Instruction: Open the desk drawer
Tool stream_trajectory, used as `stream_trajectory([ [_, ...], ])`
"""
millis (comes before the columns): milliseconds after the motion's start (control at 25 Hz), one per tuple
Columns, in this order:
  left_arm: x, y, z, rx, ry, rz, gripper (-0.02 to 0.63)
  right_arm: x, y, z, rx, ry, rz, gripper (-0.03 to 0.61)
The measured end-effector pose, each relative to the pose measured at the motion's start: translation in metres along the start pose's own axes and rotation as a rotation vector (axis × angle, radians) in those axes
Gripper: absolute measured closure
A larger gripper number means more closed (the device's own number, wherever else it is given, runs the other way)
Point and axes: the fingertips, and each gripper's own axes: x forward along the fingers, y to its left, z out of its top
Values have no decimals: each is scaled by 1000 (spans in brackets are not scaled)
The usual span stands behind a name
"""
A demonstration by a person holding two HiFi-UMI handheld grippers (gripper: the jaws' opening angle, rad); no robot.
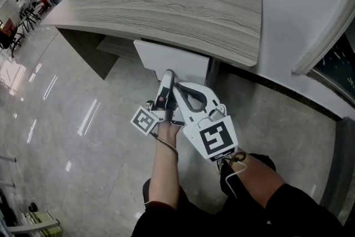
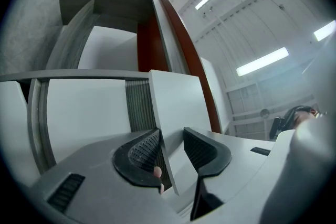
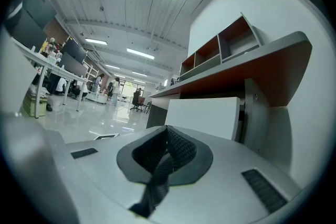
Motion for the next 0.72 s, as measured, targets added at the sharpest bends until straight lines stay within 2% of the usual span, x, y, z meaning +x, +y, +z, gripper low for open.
stream_trajectory([
  [120,-4,-4,2,1,1,-2,465,-2,3,1,44,-8,-7,572],
  [240,-10,-8,2,7,8,-3,465,-4,8,3,43,-8,-3,572],
  [360,-16,-13,2,16,13,-7,465,-6,16,5,26,-9,9,572],
  [480,-22,-18,2,15,7,-12,465,-9,21,10,-36,-14,25,572],
  [720,-32,-25,7,21,11,-14,465,-14,28,12,-45,-20,32,572],
])
